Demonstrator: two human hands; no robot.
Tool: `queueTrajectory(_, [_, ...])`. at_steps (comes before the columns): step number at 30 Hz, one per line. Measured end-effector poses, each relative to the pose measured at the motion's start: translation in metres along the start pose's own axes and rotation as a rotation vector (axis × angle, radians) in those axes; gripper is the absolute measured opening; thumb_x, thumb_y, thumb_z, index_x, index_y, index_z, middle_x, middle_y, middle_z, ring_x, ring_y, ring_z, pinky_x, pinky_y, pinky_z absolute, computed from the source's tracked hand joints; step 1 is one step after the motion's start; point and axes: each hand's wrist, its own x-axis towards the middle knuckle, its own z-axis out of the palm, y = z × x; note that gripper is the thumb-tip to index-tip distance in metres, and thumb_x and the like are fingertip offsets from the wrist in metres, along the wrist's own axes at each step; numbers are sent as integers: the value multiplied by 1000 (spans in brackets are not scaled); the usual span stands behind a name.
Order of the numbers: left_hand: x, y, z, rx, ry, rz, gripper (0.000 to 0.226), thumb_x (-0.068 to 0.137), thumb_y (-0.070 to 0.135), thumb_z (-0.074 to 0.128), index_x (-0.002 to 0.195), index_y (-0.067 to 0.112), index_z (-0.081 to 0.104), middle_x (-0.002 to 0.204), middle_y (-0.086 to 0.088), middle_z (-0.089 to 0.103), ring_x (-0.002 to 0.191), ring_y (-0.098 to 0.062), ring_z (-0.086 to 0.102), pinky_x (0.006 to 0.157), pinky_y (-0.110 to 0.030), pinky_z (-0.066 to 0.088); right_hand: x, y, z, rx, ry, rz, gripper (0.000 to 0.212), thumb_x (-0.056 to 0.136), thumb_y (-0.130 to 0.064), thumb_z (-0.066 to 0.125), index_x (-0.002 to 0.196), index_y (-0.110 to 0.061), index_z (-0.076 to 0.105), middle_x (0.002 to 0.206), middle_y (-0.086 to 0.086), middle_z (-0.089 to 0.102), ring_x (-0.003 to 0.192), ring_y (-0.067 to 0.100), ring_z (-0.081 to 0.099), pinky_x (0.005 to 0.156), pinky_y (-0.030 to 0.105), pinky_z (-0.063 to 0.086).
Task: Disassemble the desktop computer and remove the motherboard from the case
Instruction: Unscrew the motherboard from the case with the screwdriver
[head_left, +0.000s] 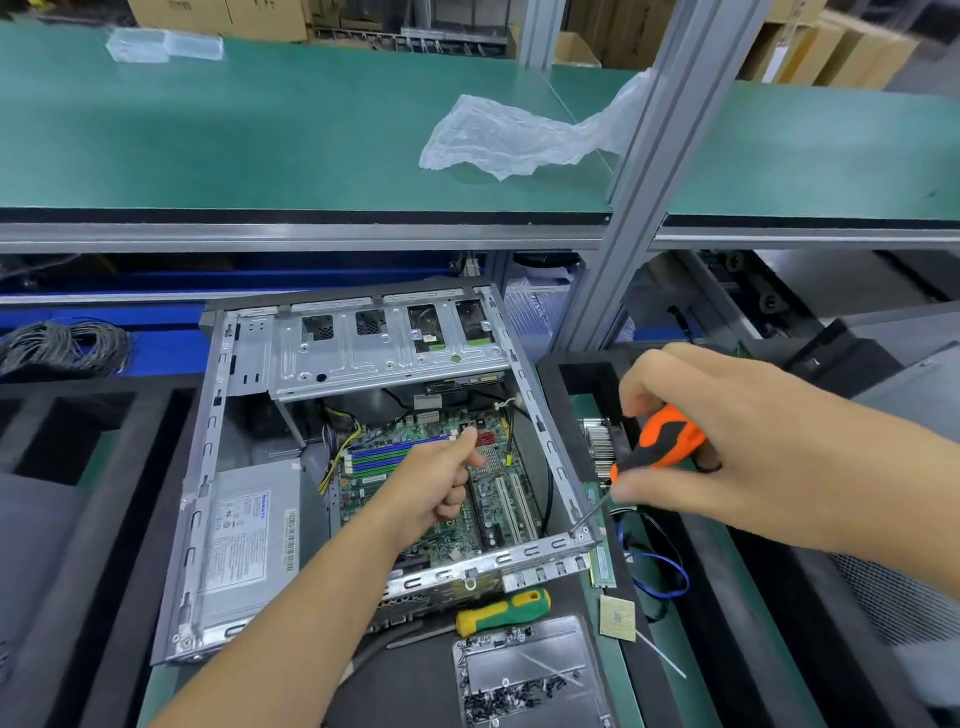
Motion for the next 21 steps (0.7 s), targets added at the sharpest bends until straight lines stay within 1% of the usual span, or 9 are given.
queueTrajectory(1, [1, 0, -1, 5, 3, 0, 41, 98, 45, 51, 100, 5, 60, 58, 4, 32, 49, -11, 29, 45, -24, 24, 1, -1, 1, -21, 24, 12, 35, 74, -70, 52, 91, -44, 36, 91, -21, 49, 79, 5, 52, 70, 27, 45])
queueTrajectory(3, [2, -1, -2, 27, 10, 0, 42, 98, 46, 51, 101, 5, 60, 58, 4, 33, 48, -11, 30, 45, -25, 24, 3, -2, 3, -40, 59, 9, 26, 78, -59, 51, 86, -40, 36, 83, -17, 51, 76, 7, 52, 67, 26, 45])
queueTrajectory(6, [3, -3, -3, 81, 24, 4, 43, 98, 46, 50, 99, 5, 61, 57, 4, 36, 48, -11, 32, 45, -25, 26, 4, -2, 0, -36, 101, 13, 22, 76, -48, 56, 82, -36, 40, 76, -14, 52, 73, 8, 51, 59, 22, 41])
queueTrajectory(8, [4, -4, -3, 127, 24, 4, 45, 98, 49, 49, 99, 5, 61, 58, 4, 38, 48, -11, 34, 44, -24, 28, 5, 0, -5, -31, 140, 26, 22, 75, -43, 61, 80, -34, 42, 77, -13, 52, 73, 6, 51, 56, 17, 39])
queueTrajectory(11, [5, -6, -3, 177, 19, -7, 49, 96, 53, 48, 96, 6, 62, 58, 5, 41, 50, -10, 38, 45, -23, 32, 6, 6, -15, -48, 226, 28, 24, 73, -36, 68, 78, -32, 44, 76, -13, 54, 71, 0, 52, 61, 8, 38])
queueTrajectory(13, [6, -7, -3, 207, 31, -14, 52, 95, 57, 46, 94, 8, 61, 60, 4, 43, 52, -11, 40, 47, -23, 34, 6, 11, -20, -48, 283, 43, 25, 73, -35, 70, 78, -30, 46, 80, -16, 56, 69, 3, 53, 59, 8, 38])
queueTrajectory(15, [6, -7, -4, 244, 52, -19, 56, 94, 62, 42, 90, 10, 60, 61, 4, 44, 54, -12, 41, 50, -25, 36, 6, 14, -24, -20, 335, 64, 27, 76, -37, 73, 77, -29, 47, 79, -18, 58, 65, 6, 54, 55, 7, 38])
queueTrajectory(18, [8, -8, -4, 282, 88, -45, 62, 92, 69, 35, 83, 12, 58, 62, 4, 46, 55, -14, 42, 53, -27, 38, 5, 16, -28, -5, 407, 88, 22, 72, -40, 66, 78, -30, 48, 78, -18, 59, 66, 10, 53, 54, 7, 37])
queueTrajectory(21, [10, -10, -3, 343, 117, -84, 71, 88, 76, 29, 81, 12, 59, 63, 2, 50, 56, -15, 44, 53, -28, 39, 5, 18, -32, -15, 450, 90, 20, 73, -41, 63, 79, -30, 48, 80, -20, 58, 69, 11, 53, 55, 7, 37])
